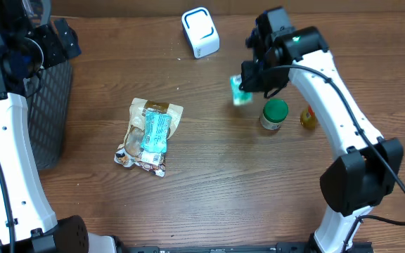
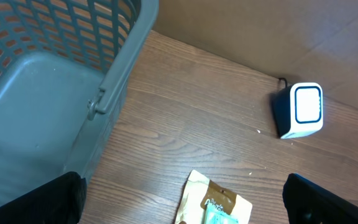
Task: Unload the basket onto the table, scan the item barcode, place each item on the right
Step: 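Carry the Kleenex pack right and lower it near the jar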
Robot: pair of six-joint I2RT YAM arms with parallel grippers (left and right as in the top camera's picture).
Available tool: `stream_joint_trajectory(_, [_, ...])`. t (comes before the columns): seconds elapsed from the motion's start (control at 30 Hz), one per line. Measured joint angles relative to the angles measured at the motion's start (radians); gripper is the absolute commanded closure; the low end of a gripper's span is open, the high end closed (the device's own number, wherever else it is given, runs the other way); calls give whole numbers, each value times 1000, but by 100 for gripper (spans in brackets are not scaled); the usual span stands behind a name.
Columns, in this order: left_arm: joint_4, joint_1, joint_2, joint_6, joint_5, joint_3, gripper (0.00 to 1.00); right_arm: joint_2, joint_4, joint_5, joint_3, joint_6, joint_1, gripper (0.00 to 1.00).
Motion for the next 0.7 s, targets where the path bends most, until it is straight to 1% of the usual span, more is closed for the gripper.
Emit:
stream_joint_trajectory(0.1, [0,0,0,0,0,0,0,0,4,-13,-58,31,0,96])
stream_joint_trajectory(0.33, [0,0,0,0,0,0,1,0,77,-23,-188,74,0,96])
stream_joint_trajectory(0.6, [0,0,0,0,0,0,0,0,205,13,-292,94,0,96])
stream_joint_trajectory(0.7, [0,0,0,0,0,0,0,0,233,72,-317,127,0,96])
